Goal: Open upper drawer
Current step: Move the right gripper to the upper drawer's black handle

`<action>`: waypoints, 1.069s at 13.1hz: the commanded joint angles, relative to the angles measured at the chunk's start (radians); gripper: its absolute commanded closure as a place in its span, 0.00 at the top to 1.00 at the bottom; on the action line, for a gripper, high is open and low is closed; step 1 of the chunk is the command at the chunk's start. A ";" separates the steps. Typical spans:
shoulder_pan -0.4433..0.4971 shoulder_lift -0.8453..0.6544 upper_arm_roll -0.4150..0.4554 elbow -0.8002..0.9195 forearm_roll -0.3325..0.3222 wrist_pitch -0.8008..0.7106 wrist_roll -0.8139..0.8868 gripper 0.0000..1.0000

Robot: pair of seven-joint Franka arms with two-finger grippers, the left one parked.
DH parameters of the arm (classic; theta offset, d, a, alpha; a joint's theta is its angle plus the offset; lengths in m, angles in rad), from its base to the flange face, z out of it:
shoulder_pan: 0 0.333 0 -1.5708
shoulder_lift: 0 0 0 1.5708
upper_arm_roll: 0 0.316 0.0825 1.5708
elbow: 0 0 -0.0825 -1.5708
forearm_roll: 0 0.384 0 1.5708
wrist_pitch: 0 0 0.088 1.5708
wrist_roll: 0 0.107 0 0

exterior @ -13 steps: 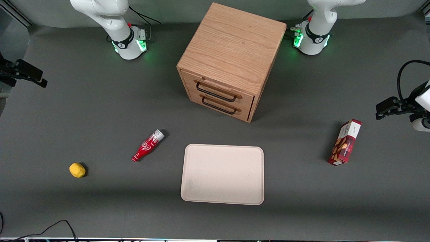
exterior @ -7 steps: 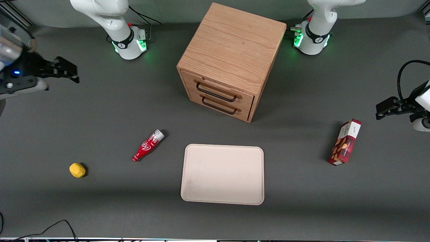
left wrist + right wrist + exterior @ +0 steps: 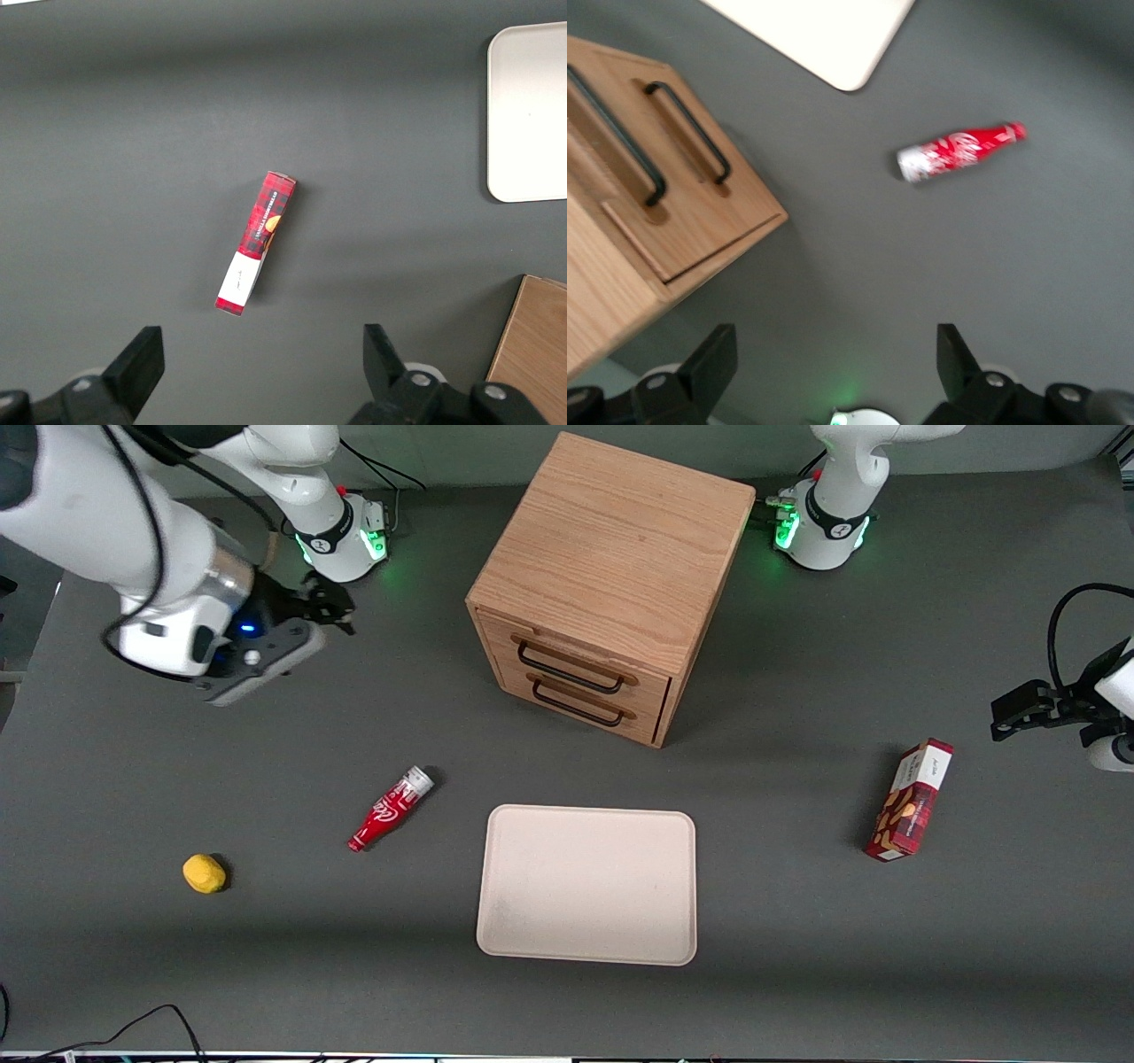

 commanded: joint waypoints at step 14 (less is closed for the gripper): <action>0.187 0.229 0.141 -0.191 -0.076 0.632 0.005 1.00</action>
